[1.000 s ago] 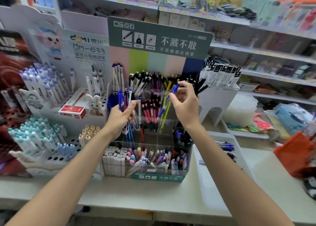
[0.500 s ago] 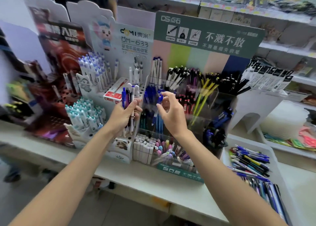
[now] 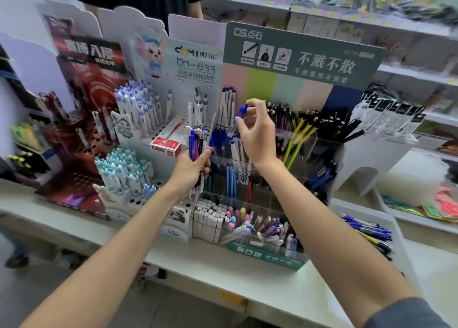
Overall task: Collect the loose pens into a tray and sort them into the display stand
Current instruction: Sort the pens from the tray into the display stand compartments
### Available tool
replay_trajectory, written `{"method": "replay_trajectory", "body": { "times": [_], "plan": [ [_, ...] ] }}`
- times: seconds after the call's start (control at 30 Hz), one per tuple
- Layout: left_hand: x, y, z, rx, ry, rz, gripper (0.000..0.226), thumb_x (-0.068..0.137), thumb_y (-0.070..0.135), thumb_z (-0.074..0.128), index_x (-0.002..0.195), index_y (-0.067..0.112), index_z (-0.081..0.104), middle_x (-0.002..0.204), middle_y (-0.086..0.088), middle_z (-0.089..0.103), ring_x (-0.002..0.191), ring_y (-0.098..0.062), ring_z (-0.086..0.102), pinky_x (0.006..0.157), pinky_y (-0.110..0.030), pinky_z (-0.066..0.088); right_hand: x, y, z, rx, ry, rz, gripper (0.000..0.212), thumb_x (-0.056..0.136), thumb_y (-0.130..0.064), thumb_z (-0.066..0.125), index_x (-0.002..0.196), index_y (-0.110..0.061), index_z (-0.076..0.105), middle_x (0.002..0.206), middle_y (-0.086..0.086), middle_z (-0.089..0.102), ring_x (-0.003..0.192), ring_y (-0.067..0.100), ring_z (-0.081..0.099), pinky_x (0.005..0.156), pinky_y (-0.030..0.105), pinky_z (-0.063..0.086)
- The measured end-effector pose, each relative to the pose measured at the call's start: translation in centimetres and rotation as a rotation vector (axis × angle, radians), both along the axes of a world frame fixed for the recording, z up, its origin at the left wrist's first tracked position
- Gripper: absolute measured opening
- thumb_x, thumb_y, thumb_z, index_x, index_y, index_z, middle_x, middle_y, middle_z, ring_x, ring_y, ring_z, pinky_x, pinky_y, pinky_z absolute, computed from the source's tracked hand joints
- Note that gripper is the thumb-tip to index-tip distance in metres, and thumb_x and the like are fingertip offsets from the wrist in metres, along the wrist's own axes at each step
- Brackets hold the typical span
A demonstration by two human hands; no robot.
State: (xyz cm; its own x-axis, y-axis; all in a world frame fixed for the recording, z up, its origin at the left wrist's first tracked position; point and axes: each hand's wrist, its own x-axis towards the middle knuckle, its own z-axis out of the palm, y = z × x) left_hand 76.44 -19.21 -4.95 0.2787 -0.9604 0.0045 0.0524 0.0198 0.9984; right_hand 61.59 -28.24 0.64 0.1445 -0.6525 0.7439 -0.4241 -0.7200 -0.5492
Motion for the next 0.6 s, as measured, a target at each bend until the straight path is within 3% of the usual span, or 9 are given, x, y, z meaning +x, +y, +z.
{"method": "replay_trajectory", "body": {
  "times": [0.2, 0.37, 0.6],
  "plan": [
    [-0.2, -0.1, 0.1, 0.011, 0.029, 0.003, 0.019, 0.105, 0.02, 0.046, 0.113, 0.017, 0.063, 0.072, 0.003, 0.056, 0.061, -0.005, 0.054, 0.065, -0.023, 0.051, 0.7, -0.4, -1.9, 0.047, 0.388, 0.0, 0.024, 0.09, -0.009, 0.068, 0.112, -0.006, 0.059, 0.09, 0.008, 0.065, 0.083, 0.022, 0.061, 0.075, 0.04, 0.055],
    [-0.3, -0.4, 0.2, 0.006, 0.052, -0.029, 0.019, 0.102, 0.022, 0.051, 0.11, 0.013, 0.065, 0.074, 0.001, 0.066, 0.067, -0.009, 0.064, 0.07, -0.025, 0.057, 0.7, -1.1, -1.4, 0.054, 0.472, -0.026, 0.016, 0.09, -0.014, 0.067, 0.105, -0.008, 0.064, 0.09, 0.01, 0.065, 0.091, 0.025, 0.056, 0.081, 0.04, 0.051],
    [-0.1, -1.1, -0.4, 0.024, 0.165, -0.054, 0.02, 0.098, 0.021, 0.057, 0.109, 0.007, 0.067, 0.089, -0.01, 0.075, 0.08, -0.023, 0.073, 0.084, -0.04, 0.058, 1.4, -1.1, -0.8, 0.088, 0.743, 0.008, 0.017, 0.092, -0.019, 0.063, 0.107, -0.012, 0.069, 0.102, 0.011, 0.065, 0.099, 0.03, 0.053, 0.09, 0.04, 0.044]
  ]
}}
